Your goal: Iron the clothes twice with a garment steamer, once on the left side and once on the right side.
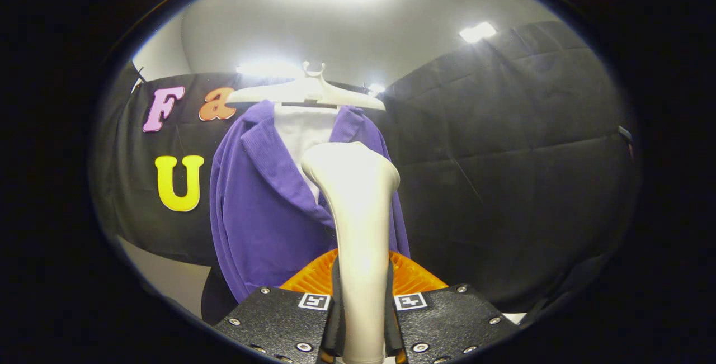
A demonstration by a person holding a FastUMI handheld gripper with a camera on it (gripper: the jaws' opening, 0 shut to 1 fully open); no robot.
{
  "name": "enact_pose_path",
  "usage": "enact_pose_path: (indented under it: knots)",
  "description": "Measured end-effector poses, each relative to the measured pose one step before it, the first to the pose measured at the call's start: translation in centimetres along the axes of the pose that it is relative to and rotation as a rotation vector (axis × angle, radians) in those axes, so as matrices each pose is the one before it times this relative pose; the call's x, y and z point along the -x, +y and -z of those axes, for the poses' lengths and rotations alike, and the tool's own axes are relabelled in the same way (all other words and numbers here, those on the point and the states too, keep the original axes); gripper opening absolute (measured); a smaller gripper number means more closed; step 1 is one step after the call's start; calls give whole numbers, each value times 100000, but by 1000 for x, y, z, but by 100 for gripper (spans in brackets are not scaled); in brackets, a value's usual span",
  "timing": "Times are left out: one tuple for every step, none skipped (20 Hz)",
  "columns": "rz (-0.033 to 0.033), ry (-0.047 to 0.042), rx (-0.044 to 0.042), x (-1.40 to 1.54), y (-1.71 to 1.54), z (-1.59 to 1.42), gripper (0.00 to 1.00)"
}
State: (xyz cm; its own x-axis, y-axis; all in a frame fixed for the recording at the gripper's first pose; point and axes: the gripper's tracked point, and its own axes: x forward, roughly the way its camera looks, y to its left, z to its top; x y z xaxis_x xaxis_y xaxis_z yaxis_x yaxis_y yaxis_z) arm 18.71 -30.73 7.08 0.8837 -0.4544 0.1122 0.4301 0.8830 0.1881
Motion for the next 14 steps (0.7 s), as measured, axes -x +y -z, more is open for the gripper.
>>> enact_pose_path:
  knots:
    - [-42,-2295,-320,-454,-192,-1176,27]
    - [-727,-2256,-1264,-418,-63,-1210,27]
    - [-1100,-2001,-3270,-358,175,-1197,27]
    - [-1104,-2215,-2639,-404,264,-1092,27]
    - [-523,-2853,-676,-565,-62,-1110,27]
    - [351,-1548,1071,-669,-252,-634,27]
    - [-38,-442,469,-593,-139,-304,27]
    - [-731,75,-312,-549,71,-122,27]
    - [-878,943,-214,-680,191,179,27]
    - [-353,903,666,-622,98,403,27]
    - [344,721,1163,-767,-143,463,27]
    - [78,424,-59,-628,-25,384,27]
    - [-598,653,-1551,-521,235,375,27]
    - [-444,699,-1962,-327,-61,377,27]
